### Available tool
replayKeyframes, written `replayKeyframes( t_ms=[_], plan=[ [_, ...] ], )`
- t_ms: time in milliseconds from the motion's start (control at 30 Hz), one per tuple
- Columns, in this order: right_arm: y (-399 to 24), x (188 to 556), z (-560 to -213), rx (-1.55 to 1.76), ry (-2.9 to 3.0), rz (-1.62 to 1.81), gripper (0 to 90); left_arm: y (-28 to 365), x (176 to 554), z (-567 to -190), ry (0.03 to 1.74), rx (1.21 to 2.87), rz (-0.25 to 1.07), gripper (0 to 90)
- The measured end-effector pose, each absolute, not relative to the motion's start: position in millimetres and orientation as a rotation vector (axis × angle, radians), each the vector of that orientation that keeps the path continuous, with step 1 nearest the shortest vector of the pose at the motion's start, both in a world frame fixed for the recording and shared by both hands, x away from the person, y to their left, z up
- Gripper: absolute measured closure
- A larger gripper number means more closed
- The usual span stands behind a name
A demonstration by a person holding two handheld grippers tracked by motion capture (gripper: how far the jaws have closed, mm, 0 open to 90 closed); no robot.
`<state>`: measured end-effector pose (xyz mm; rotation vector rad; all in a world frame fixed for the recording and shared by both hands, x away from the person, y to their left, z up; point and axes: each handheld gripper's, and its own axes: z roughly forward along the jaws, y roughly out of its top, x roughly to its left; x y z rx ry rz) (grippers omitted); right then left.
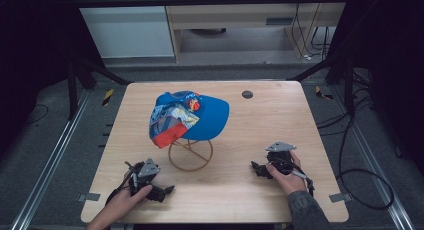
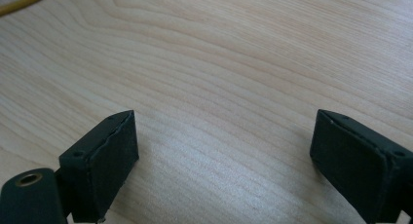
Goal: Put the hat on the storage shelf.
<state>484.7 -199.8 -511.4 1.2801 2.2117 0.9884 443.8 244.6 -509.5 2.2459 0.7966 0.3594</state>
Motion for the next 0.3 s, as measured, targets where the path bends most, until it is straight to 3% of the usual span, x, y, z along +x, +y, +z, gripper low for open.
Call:
replayKeyframes(
  t_ms=[300],
  plan=[
    [-198.8,474.3,-511.7,1.266,2.214,0.971,9.2,244.6,443.8,-509.5,0.797,2.245,0.359,0.0]
  ],
)
